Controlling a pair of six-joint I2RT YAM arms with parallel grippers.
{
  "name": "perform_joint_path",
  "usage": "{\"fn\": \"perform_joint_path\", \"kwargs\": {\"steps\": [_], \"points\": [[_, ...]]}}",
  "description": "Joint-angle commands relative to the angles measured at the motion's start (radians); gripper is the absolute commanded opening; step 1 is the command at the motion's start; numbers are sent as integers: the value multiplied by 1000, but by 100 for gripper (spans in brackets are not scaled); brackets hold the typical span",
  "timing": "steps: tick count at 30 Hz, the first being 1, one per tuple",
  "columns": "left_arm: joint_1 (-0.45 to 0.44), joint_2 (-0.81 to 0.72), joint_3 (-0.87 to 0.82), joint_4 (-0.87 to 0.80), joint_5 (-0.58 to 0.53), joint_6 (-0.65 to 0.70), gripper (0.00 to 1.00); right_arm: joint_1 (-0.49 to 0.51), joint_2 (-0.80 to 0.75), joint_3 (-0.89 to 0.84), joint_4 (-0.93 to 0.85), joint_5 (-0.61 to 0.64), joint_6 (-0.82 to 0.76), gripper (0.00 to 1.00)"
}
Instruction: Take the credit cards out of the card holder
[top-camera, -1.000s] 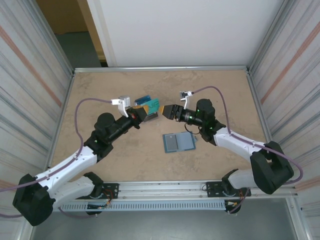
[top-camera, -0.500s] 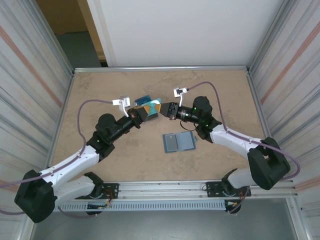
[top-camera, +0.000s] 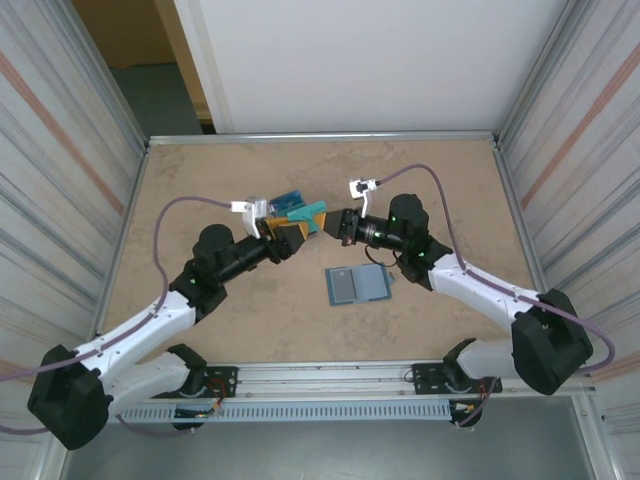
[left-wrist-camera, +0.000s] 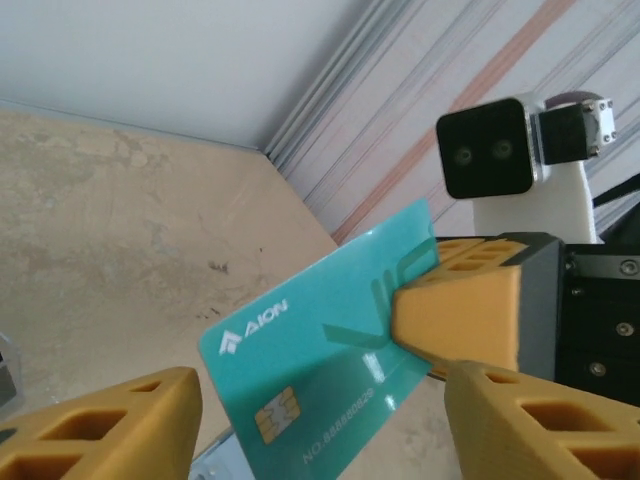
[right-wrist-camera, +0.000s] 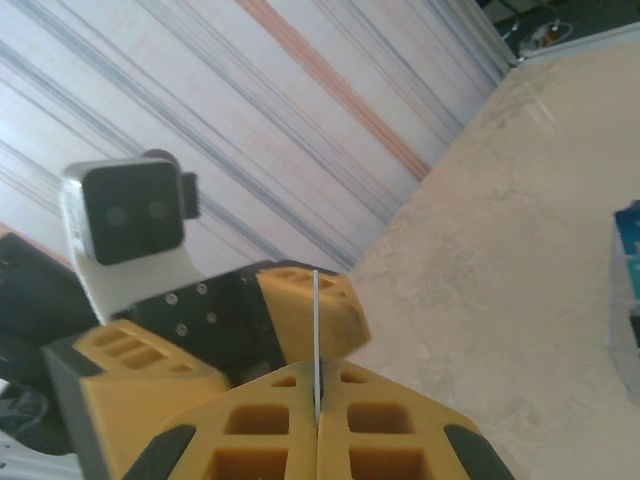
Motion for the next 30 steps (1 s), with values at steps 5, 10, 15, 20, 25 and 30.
{"fn": "perform_joint_path", "kwargs": {"steps": [5, 10, 15, 20, 25, 30], "points": [[8, -39, 214, -379, 124, 394, 79, 34, -168, -70, -241, 80, -152, 0], [9, -1, 321, -544, 187, 553, 85, 35, -273, -79, -396, 86, -227, 0], [9, 94, 457, -747, 292, 685, 81, 35, -389, -76, -531, 85, -313, 0], [10, 149, 505, -794, 439, 746, 76, 33, -461, -77, -593, 61, -361, 0], [9, 203, 523, -780, 577, 746, 70, 35, -481, -77, -599, 24, -368, 0], [9, 253, 528, -767, 661, 749, 61, 36, -460, -76, -580, -16, -368, 0]]}}
